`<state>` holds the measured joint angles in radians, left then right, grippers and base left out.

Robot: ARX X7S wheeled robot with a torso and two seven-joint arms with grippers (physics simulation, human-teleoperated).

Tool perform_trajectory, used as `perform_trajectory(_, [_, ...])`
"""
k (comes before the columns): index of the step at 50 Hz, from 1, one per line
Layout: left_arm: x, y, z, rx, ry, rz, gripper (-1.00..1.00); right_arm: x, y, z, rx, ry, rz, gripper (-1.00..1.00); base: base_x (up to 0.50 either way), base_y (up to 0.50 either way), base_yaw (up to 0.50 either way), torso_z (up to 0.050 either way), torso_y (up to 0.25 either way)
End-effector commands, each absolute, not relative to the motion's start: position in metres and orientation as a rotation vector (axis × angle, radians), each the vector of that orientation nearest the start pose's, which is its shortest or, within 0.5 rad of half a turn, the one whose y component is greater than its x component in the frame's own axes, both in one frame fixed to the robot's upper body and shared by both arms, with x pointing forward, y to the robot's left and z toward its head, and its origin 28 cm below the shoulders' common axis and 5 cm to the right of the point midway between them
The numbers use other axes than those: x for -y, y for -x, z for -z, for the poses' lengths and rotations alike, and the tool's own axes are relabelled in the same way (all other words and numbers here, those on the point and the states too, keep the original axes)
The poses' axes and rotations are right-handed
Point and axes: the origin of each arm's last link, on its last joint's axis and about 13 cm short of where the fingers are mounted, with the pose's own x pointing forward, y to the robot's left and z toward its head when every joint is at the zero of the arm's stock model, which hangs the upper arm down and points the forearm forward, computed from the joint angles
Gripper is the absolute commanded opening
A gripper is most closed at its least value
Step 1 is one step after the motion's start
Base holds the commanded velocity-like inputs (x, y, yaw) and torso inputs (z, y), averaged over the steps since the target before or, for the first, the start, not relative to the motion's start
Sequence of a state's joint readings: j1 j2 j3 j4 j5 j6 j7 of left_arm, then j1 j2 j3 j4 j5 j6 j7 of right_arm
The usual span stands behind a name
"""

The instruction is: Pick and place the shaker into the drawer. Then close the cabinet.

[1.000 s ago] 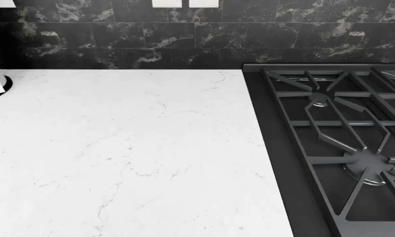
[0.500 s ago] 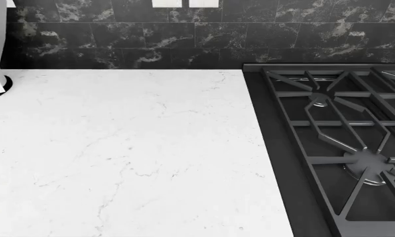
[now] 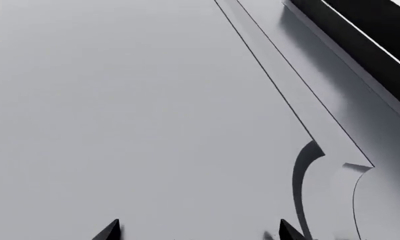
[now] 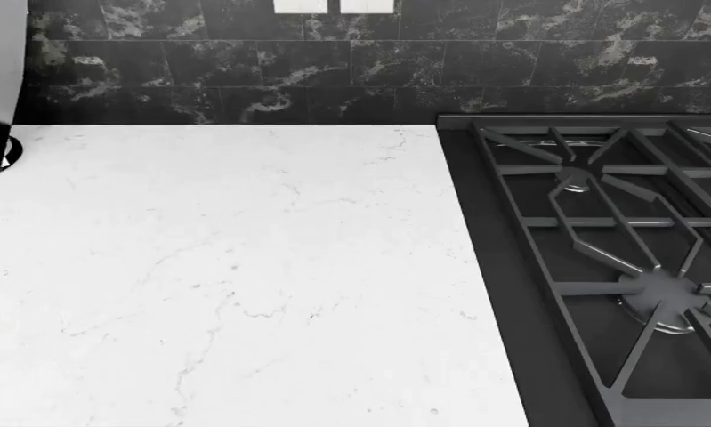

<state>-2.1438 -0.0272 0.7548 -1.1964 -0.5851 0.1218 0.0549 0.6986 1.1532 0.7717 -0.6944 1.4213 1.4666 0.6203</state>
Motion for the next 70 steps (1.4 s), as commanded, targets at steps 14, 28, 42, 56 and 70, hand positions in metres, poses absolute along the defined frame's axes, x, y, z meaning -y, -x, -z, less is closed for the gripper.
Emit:
perform_trajectory(14, [-0.202,-0.165,-0.367,0.576,0.241,0.543,1.0,0.223,-0.123,-0.352,0.434,0.177,0.184,1.0,0.0,0.0,0.0,0.0,0.0])
perform_trajectory(28, [-0.221,-0.147,-0.278,0.351,0.179,0.36,1.0,0.205,-0.136,-0.344,0.418,0.115,0.1,1.0,0.0,0.0,0.0,0.0,0.0])
perform_trajectory(42, [-0.247,-0.187,-0.212,0.21,0.097,-0.025,1.0,0.185,-0.14,-0.314,0.369,0.206,0.053,1.0,0.0,0.0,0.0,0.0,0.0])
perform_trajectory(56, [-0.245,-0.186,-0.207,0.16,0.084,-0.036,1.0,0.17,-0.137,-0.305,0.372,0.198,0.021,1.0,0.0,0.0,0.0,0.0,0.0])
perform_trajectory(70, [-0.243,-0.182,-0.205,0.128,0.095,0.0,1.0,0.168,-0.139,-0.303,0.376,0.172,0.035,1.0,0.0,0.12,0.0,0.0,0.0])
